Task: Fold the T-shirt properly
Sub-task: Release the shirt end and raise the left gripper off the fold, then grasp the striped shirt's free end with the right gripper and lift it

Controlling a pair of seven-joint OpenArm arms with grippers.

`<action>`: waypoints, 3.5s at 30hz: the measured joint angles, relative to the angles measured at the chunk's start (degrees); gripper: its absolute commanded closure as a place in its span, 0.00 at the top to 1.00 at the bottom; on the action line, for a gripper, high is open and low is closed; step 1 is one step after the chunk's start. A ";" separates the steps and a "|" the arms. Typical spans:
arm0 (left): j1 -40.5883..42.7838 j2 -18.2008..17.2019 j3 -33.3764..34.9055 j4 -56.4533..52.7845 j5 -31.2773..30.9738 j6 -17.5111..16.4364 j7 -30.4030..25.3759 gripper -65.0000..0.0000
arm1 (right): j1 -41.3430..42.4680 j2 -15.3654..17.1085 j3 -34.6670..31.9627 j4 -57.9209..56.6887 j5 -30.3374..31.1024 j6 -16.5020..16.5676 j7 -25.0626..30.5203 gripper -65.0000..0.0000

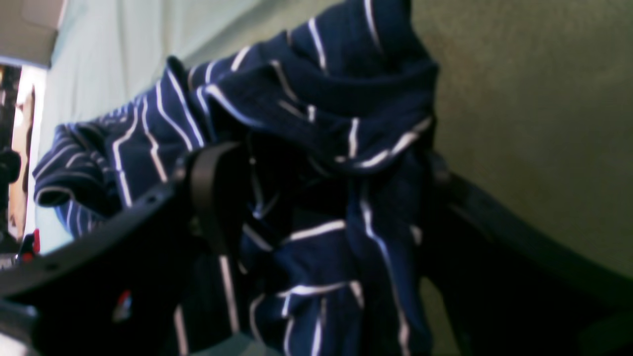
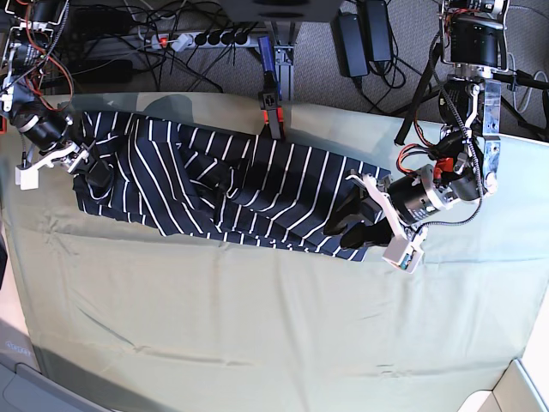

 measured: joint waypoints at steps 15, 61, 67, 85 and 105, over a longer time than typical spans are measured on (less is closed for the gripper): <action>0.52 0.00 0.00 0.00 -0.04 0.00 0.00 0.45 | 0.00 0.33 -0.17 0.00 1.57 -0.02 -1.92 0.68; 0.39 0.00 -0.02 0.02 -7.15 -0.46 4.94 0.45 | 0.79 6.95 2.86 -0.07 -2.80 -0.02 2.62 0.00; 2.25 0.00 0.00 0.02 -4.04 -0.46 5.20 0.45 | 0.92 7.13 2.86 -0.04 1.81 0.00 0.52 0.00; 6.38 -0.02 -0.02 -3.39 9.55 -0.48 -4.15 0.14 | 0.92 6.40 2.86 16.11 3.61 0.00 -1.70 0.00; 5.57 6.23 9.64 -8.46 11.41 -0.50 -5.86 0.00 | 10.38 5.11 -10.58 21.38 -6.56 -0.02 -0.26 0.00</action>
